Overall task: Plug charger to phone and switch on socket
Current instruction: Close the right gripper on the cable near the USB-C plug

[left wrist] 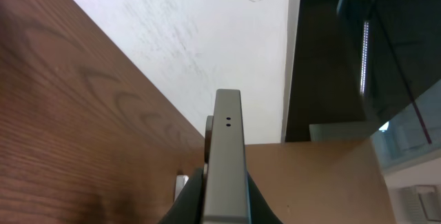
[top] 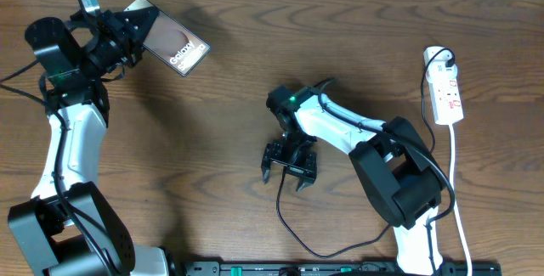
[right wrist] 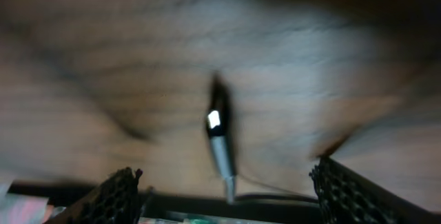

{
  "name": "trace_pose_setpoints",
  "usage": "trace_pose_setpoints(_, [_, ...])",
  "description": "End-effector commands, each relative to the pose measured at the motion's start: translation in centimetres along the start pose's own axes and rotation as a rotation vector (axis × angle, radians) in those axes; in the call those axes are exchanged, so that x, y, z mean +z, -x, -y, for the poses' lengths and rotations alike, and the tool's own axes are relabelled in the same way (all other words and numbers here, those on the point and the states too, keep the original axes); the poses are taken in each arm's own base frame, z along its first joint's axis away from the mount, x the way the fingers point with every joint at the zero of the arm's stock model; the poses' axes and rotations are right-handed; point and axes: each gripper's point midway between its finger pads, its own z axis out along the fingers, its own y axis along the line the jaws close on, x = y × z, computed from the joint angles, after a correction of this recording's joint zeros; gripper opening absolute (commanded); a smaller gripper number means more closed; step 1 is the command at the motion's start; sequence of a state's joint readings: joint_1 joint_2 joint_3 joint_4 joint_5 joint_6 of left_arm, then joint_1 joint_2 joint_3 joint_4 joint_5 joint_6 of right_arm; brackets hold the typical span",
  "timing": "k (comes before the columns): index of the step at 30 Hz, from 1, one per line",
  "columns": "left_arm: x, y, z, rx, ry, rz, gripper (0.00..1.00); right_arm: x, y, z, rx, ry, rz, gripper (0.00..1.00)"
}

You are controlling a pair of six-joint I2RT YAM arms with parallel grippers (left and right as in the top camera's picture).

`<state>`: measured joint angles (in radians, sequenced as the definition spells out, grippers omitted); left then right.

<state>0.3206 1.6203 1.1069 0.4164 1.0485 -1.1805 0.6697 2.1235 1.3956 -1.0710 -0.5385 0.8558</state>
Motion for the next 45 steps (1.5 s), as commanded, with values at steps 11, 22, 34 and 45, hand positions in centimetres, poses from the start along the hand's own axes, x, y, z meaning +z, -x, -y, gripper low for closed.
trace_pose_setpoints(11, [-0.3,-0.1,2.0,0.047,-0.035,-0.013,0.07,-0.1,0.9,-0.3,-0.045,0.053,-0.024,0.79])
trace_pose_setpoints(22, [-0.3,-0.1,2.0,0.047,-0.035,-0.013,0.07,-0.6,3.6,1.7,-0.043,-0.050,0.107,0.71])
trace_pose_setpoints(34, [-0.3,-0.1,2.0,0.048,-0.035,-0.013,0.07,-0.6,4.2,1.3,-0.095,-0.057,0.145,0.53])
trace_pose_setpoints(45, [-0.3,-0.1,2.0,0.047,-0.035,-0.014,0.07,-0.5,4.1,1.3,-0.100,-0.066,0.149,0.23])
